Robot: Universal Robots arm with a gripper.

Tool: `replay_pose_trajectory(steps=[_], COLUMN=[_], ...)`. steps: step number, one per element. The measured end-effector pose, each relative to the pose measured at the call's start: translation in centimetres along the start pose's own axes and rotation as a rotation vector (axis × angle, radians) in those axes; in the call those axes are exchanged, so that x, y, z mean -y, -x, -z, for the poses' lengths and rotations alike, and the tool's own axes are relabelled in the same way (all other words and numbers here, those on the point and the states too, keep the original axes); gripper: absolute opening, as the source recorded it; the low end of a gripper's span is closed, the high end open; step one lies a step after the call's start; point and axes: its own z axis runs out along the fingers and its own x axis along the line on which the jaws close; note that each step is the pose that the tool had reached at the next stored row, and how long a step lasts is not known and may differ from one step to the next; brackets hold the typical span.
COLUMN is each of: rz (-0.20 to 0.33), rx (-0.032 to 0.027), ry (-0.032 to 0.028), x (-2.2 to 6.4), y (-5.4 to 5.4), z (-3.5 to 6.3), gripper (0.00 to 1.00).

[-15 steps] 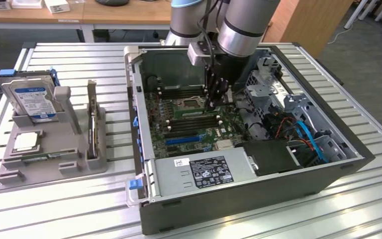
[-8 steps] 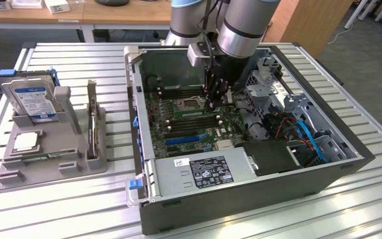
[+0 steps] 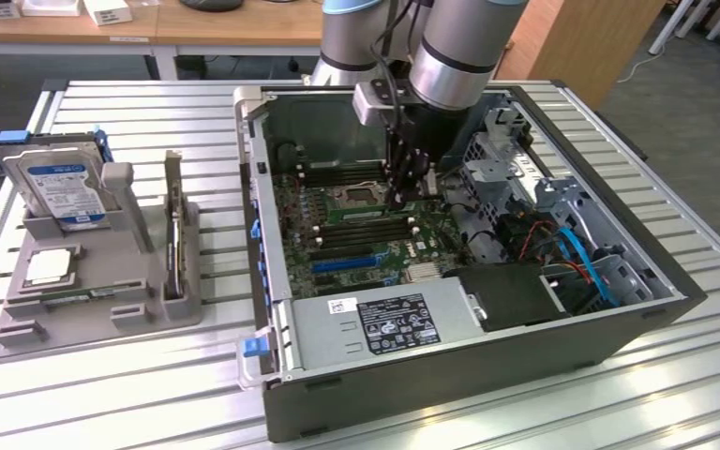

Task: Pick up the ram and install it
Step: 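Insert the ram into the slot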

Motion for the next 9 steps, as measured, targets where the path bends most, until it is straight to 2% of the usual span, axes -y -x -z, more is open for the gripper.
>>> replay_pose_trajectory(steps=[2, 3, 9], rz=[-0.001, -0.001, -0.003], rx=[0.0004, 0.0008, 0.0001], ry=[-0.0005, -0.0026, -0.0215], x=[-0.01, -0.06, -0.34], y=[0.00, 0.00, -0.02], z=[-0.01, -0.08, -0.51], gripper=[0.12, 0.12, 0.12])
